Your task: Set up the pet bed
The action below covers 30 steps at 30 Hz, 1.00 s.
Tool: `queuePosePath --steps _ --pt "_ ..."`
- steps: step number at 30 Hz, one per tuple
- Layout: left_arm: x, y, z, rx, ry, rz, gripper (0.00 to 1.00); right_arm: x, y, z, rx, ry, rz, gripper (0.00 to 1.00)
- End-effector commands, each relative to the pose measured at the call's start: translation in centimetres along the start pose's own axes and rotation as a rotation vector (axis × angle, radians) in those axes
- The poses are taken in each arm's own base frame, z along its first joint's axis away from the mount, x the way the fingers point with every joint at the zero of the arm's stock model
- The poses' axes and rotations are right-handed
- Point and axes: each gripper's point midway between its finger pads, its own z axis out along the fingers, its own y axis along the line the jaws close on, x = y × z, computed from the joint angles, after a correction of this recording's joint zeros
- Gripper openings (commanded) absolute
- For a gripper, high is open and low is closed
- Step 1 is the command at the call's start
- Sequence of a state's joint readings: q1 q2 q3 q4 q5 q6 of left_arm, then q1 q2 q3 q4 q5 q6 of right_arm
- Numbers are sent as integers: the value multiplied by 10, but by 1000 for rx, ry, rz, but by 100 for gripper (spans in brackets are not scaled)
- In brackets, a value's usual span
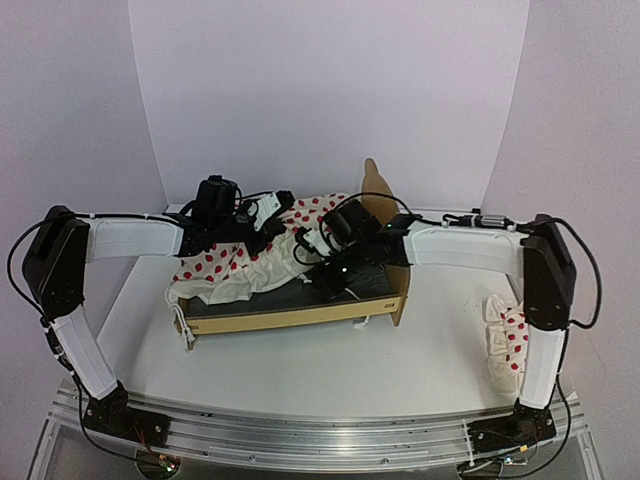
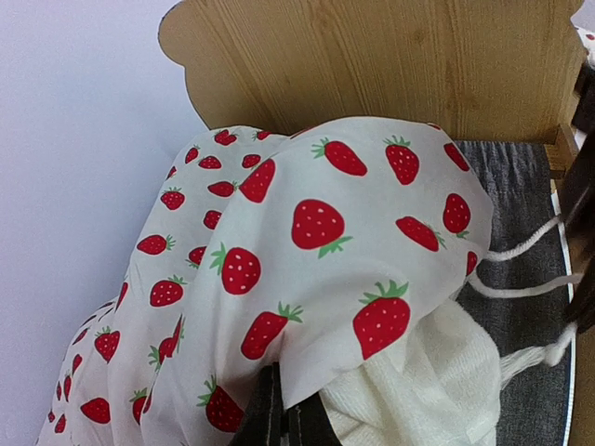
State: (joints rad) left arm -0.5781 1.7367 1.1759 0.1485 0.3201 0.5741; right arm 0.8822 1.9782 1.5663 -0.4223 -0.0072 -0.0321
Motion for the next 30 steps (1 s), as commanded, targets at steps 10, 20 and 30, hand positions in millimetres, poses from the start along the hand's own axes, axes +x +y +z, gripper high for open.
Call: queuePosePath --steps 10,20,30 --pt "-35 -30 -4 156 -92 -41 0 46 51 -126 -228 -49 212 0" --pt "-38 -60 -4 283 -106 -93 0 146 47 -112 -151 202 321 2" --pt "-37 -99 -2 415 -103 -125 0 87 19 -131 6 30 270 40"
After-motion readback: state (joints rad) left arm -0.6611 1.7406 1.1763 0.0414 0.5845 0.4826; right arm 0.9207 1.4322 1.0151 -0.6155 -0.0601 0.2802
